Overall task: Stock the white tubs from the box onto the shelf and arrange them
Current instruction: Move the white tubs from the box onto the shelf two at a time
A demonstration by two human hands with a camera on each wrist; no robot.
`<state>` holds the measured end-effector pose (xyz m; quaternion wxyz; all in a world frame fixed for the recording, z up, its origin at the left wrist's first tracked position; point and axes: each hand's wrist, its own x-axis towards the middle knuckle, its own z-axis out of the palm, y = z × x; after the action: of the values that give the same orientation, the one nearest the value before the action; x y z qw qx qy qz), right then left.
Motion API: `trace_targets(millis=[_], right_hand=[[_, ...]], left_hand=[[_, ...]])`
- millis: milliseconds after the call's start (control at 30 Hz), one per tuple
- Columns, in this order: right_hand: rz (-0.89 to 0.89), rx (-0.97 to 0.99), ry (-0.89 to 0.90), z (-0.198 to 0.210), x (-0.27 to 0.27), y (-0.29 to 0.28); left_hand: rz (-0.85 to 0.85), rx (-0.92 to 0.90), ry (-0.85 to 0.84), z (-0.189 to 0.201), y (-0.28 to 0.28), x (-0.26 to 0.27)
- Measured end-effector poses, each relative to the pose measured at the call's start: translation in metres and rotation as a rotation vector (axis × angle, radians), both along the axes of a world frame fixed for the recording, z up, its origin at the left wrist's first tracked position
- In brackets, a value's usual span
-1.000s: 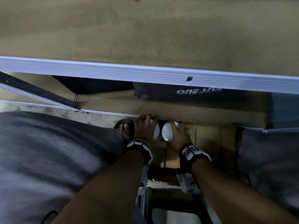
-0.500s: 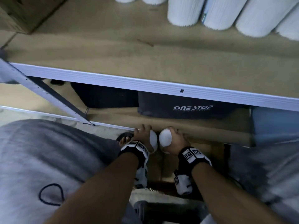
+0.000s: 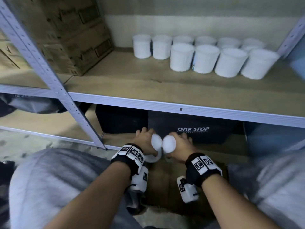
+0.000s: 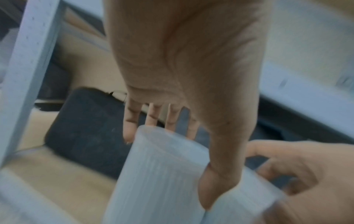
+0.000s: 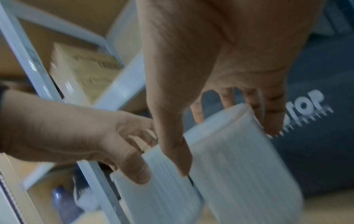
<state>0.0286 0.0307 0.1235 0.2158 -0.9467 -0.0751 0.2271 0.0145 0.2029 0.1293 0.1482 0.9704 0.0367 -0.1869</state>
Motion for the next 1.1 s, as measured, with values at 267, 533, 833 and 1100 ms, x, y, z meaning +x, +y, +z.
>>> trace_targets(millis=[267, 533, 833, 1100], right_hand=[[0.071, 0.070, -0.072, 0.087, -0.011, -0.002], [0.177, 0.148, -0.250, 0.167, -0.021, 0.006], [0.109, 0.377, -0.450, 0.207, 0.009, 0.011], [-0.057, 0.438, -0.494, 0.181, 0.052, 0.038]], left_hand=[[0.006, -0.112, -0.115, 0.080, 0.017, -0.020], [0.024, -0.156, -0.266, 0.161, 0.044, -0.035], [0.096, -0.230, -0.508, 0.214, 0.053, -0.010], [0.298, -0.250, -0.599, 0.191, 0.044, 0.031]])
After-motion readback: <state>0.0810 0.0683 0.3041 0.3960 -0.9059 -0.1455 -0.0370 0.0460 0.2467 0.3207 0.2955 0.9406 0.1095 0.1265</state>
